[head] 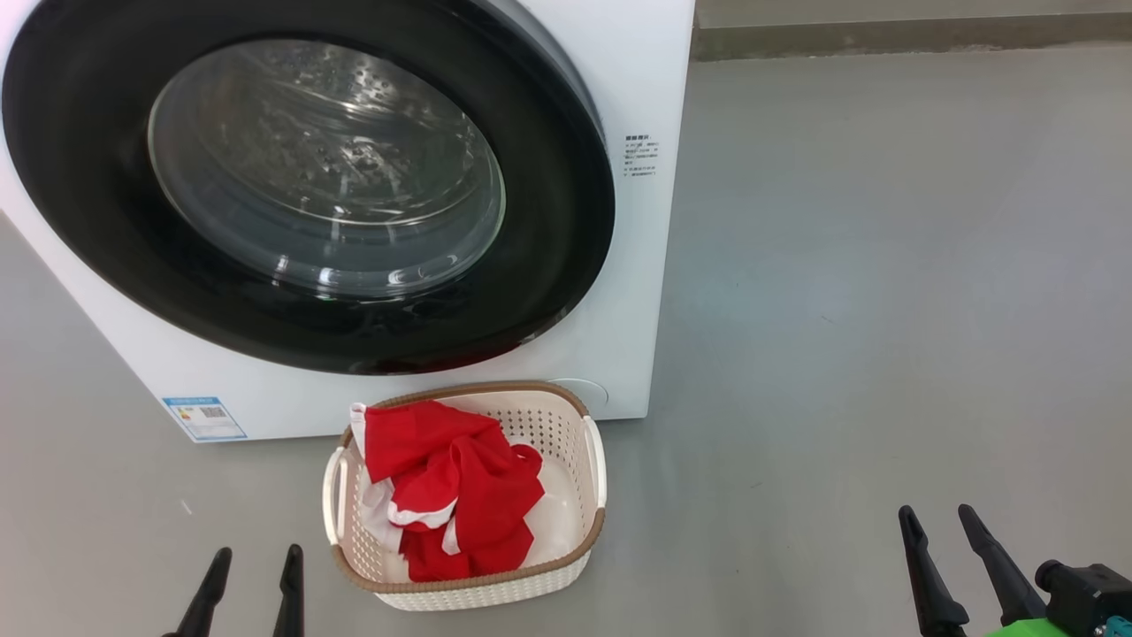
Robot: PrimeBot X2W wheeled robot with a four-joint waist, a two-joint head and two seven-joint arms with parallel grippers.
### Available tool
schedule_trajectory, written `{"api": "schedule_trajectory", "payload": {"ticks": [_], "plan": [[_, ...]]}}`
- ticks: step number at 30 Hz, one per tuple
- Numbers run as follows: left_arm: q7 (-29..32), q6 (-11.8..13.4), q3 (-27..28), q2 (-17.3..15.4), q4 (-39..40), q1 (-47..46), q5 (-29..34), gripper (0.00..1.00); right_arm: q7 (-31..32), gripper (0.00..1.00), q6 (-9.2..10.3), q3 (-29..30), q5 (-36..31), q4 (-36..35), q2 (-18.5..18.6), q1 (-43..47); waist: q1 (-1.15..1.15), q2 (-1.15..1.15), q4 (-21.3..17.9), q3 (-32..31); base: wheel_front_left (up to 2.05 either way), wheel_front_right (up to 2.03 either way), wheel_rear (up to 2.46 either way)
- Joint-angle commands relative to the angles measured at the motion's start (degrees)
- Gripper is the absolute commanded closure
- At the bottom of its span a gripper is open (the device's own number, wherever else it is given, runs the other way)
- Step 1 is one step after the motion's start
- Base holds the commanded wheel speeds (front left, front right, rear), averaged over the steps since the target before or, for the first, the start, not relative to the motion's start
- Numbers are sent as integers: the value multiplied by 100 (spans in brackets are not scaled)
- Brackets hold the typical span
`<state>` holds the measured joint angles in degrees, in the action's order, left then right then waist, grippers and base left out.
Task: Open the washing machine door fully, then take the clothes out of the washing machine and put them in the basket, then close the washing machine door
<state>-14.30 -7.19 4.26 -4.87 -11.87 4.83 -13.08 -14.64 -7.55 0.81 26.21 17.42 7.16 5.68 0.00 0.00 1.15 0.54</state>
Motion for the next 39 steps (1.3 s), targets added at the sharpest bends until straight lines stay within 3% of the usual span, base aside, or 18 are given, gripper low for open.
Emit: {"api": "schedule_trajectory", "payload": {"ticks": [1, 8, 9, 18, 22, 28, 39], "plan": [[-70, -30, 203, -54, 163, -45, 79, 0, -36, 0, 6, -107, -99, -150, 87, -92, 0, 0, 1, 1, 0, 0, 0], [-70, -30, 178, -33, 183, -39, 67, 0, -36, 0, 6, -113, -90, -149, 81, -105, 0, 0, 5, 12, 0, 0, 0], [0, 1, -11, 15, 18, 18, 1, 100, 0, 100, 0, 0, 1, 0, -5, 0, 0, 0, 5, 12, 0, 0, 0], [66, 5, -67, 206, -447, 27, -164, 100, 46, 100, 0, -21, 143, 448, -227, -3, 1, 0, 3, 11, 0, 0, 0], [133, 4, -57, 206, -432, -3, -416, 100, 114, 100, 0, -2, 353, 415, -234, -35, 13, 0, -1, -3, 0, 0, 0], [213, 2, -47, 206, -424, -48, -731, 100, 198, 100, 1, 21, 616, 387, -242, -84, 1, 0, -6, 5, 0, 0, 0], [393, -1, -22, 205, -405, -153, -1429, 100, 384, 100, 1, 75, 1197, 319, -260, -196, 0, 0, -16, 3, 0, 0, 0]]}}
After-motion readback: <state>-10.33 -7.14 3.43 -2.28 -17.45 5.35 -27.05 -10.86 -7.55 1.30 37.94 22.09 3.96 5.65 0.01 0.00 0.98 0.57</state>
